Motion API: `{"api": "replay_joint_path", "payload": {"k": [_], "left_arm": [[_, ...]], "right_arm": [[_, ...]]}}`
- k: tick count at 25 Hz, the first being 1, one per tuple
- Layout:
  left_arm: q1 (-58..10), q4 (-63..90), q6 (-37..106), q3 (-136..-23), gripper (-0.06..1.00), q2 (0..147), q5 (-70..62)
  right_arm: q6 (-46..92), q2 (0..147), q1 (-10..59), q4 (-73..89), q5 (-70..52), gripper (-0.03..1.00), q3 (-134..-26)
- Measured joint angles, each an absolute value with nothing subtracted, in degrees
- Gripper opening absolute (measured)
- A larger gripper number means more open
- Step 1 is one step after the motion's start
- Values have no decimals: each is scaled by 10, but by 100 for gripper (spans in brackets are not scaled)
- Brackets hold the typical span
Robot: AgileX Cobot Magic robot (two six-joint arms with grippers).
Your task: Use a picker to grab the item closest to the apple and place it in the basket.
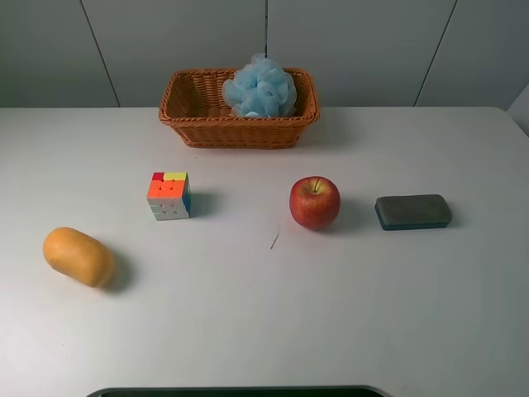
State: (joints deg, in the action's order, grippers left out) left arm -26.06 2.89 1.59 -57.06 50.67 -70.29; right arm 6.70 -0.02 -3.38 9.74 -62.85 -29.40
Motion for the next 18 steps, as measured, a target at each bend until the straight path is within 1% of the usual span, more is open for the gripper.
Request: {"api": "replay_joint_path", "payload": {"k": [4, 8, 13, 18], "left_arm": [[-252, 34, 16, -480, 73, 420, -703], [-195, 51, 25, -405, 73, 341, -680], [-112, 52, 84, -326, 73, 249, -632], [-66, 51, 94, -298, 73, 151, -625]], "right_arm": [[67, 0, -34, 97, -628, 70, -294], [67, 0, -34, 97, -628, 70, -294], [67, 0, -34, 97, -628, 70, -294], [67, 0, -34, 97, -628, 70, -294]]}}
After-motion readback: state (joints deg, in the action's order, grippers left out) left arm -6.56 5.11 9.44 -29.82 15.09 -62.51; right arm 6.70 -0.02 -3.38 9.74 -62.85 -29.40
